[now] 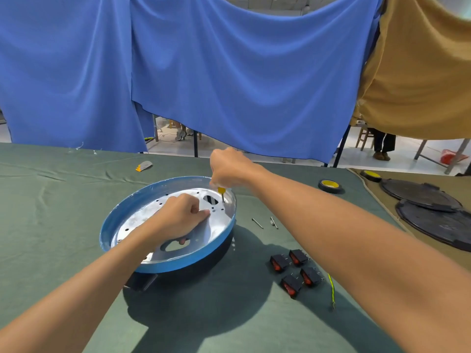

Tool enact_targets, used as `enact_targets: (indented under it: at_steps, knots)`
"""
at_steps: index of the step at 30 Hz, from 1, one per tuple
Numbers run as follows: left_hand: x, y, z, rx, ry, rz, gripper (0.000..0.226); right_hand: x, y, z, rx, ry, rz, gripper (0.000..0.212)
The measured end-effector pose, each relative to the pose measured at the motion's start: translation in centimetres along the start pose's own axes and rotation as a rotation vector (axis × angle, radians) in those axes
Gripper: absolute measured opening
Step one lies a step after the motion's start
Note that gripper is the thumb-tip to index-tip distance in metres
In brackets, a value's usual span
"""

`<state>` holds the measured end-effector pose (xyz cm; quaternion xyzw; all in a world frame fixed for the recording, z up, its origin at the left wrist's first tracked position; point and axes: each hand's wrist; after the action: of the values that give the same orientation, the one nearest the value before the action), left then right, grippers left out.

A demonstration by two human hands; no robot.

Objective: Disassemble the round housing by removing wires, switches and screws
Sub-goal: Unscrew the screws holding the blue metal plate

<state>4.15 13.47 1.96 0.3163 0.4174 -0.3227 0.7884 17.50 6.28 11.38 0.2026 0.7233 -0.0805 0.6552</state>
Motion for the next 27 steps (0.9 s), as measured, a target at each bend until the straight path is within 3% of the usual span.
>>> enact_targets:
  at_steps: [3, 14, 22, 27]
  knots:
    - [0.5, -0.1, -0.1, -0.009, 0.089, -0.1, 0.042, -0.8, 0.3, 0.0, 0.018, 0.033, 0.016, 0.033]
    - [-0.2, 0.1, 0.9, 0.028, 0.186, -0.082, 0.044, 0.2, 0.2, -0.4, -0.033, -0.049, -0.052, 0.035]
    - [-1.6, 0.5, -0.9, -0.016, 0.152, 0.005, 0.044, -5.5, 1.6, -0.5, 0.107, 0.613, 0.275, 0.042]
    - [-1.6, 0.4, -1.6, -0.05, 0.155, 0.014, 0.042, -5.1, 1.4, 1.3, 0.163, 0.72, 0.423, 0.037]
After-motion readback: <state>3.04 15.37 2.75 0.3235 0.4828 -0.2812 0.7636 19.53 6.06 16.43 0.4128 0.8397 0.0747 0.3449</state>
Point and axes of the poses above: each hand's wrist, its own y-axis towards the middle knuckle, its own x-axis out of the palm, z = x × y, and after that the axes turned 5 degrees about x, right-handed
